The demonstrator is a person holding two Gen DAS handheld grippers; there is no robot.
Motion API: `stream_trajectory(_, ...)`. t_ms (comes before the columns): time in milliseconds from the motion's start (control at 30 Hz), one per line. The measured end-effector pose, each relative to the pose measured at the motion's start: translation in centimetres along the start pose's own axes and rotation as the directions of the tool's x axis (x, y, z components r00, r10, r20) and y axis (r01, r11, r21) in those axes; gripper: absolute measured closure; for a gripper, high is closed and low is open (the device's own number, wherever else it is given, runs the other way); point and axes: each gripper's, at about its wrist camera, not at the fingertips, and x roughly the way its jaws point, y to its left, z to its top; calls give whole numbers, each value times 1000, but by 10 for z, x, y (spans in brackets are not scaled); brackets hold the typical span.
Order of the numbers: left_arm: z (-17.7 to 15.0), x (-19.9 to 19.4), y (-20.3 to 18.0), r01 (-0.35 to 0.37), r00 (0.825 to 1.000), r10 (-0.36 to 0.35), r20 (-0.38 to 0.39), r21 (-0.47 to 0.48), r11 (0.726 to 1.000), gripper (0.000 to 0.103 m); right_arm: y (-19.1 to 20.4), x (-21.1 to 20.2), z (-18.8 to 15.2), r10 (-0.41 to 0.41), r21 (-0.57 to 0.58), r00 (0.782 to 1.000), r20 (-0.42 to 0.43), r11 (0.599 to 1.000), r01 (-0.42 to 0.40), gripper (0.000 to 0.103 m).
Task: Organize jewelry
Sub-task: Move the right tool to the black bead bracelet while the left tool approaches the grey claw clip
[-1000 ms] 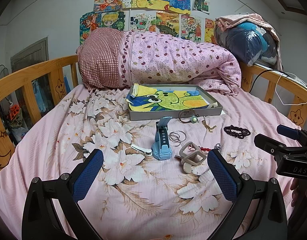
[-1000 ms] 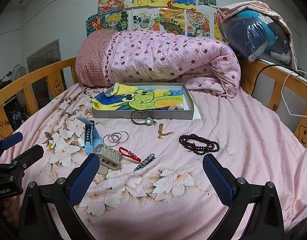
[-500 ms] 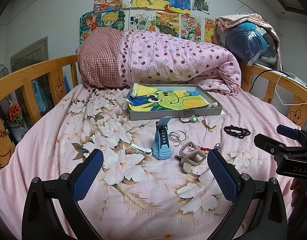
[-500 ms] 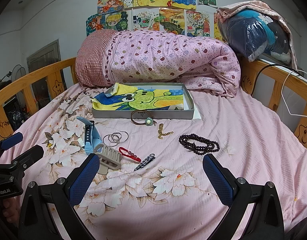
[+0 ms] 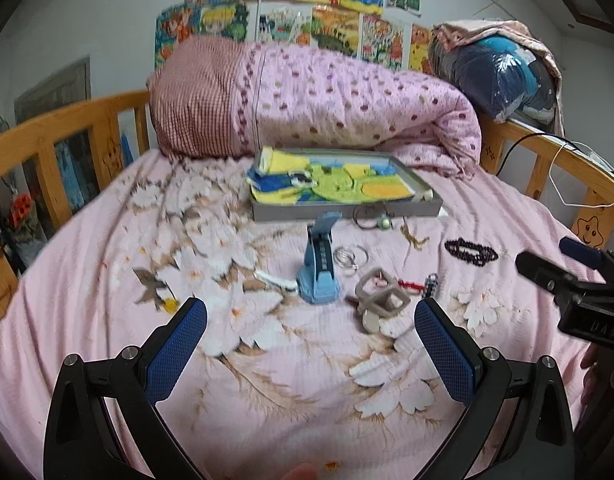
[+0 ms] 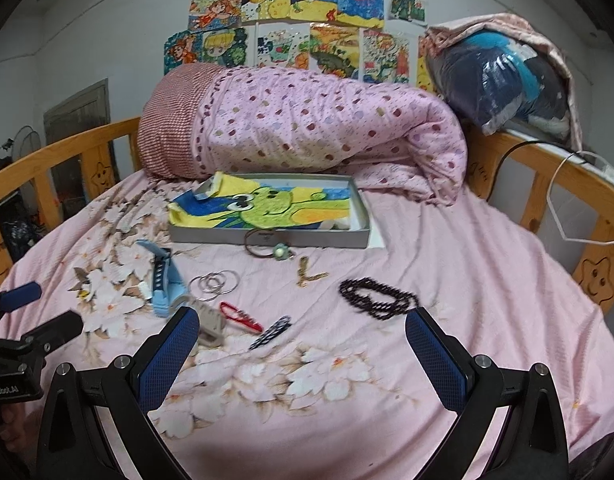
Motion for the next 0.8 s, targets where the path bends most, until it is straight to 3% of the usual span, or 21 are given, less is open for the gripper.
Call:
stream_trajectory(133,2,7,3,2,999,-2,-35,-1,1000,1,-13,6,8,-31,18,1000,2,999,31,0)
stream_trajectory(300,1,16,2,56,995,-54,-90,16,998,1,-44,22,18,-31,67,998,-58,997,34,0)
stream_trajectory(567,3,34,-16,204,977,-190,-99,158,966,1,-89,73,24,117,79,967,-227,992,-102,0)
stream_trajectory(800,12,66,-28,259,964,-235,-123,251,933,2,-92,125,27,193,21,943,-270,981,-195,0)
